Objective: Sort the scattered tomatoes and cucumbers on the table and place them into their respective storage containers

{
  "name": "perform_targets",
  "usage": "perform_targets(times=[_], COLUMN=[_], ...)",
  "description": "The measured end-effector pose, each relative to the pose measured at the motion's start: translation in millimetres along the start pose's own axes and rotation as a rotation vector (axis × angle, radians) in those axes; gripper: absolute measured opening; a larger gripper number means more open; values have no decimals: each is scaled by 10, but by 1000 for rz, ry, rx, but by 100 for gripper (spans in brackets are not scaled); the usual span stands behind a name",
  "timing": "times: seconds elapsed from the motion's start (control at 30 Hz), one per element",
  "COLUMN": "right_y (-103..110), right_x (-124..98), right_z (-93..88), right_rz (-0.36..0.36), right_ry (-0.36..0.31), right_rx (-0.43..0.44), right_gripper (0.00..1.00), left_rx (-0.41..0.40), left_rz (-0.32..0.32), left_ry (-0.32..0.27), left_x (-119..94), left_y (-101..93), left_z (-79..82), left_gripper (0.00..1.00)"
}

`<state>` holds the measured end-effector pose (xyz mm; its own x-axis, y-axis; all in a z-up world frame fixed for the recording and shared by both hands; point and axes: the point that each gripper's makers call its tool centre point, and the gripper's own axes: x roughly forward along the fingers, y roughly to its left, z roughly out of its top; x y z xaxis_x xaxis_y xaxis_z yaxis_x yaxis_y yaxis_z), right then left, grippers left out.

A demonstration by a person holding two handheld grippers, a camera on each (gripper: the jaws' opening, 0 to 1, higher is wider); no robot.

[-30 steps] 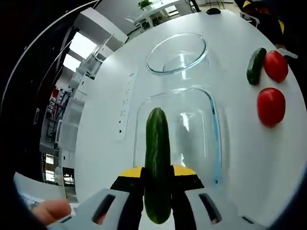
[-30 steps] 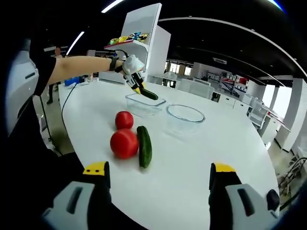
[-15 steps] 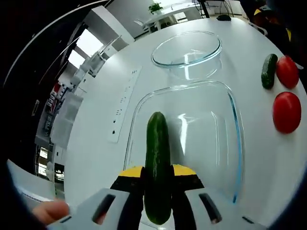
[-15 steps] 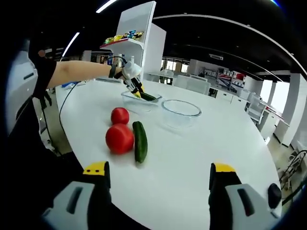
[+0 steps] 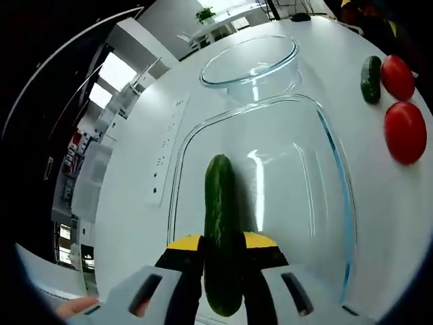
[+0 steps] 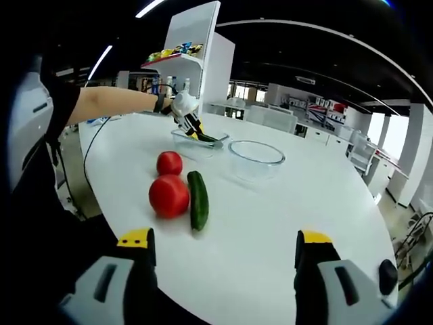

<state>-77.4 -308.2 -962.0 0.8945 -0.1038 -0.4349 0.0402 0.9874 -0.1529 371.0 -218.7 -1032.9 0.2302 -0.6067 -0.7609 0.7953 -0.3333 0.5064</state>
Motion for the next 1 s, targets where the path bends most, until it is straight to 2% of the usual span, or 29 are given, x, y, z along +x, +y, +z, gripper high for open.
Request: perform_targets(times=[0.43,0.53,0.6,0.77,0.8,0.83,0.9,1.0], right_y=[34,33,41,69,73,73,70,57], right_x=[-62,-72,-76,-77,-77,-79,-89,-102], right_z=[26,16,11,22,24,25,32,50], right_rz=[-1,-5,-4,1,2,1,-1,-5], right_ry=[-7,-5,-4,-8,-8,-7,-8,-14], right_rx=[-13,-13,-13,-16,-18,-19,-24,-21], right_gripper=[80,80,80,80,80,80,80,80], left_rx=[19,16,8,-8,-12,-40,-89,-196], left_rz=[51,63,65,76,82,114,130,192], left_ry=[-30,-38,-42,-67,-78,-117,-182,-269], left_x=[-32,-66,-91,-160,-175,-213,-288,-431], left_y=[17,60,83,124,137,195,248,405], left_z=[32,39,39,62,75,132,216,277], left_gripper=[25,30,36,43,45,48,54,64])
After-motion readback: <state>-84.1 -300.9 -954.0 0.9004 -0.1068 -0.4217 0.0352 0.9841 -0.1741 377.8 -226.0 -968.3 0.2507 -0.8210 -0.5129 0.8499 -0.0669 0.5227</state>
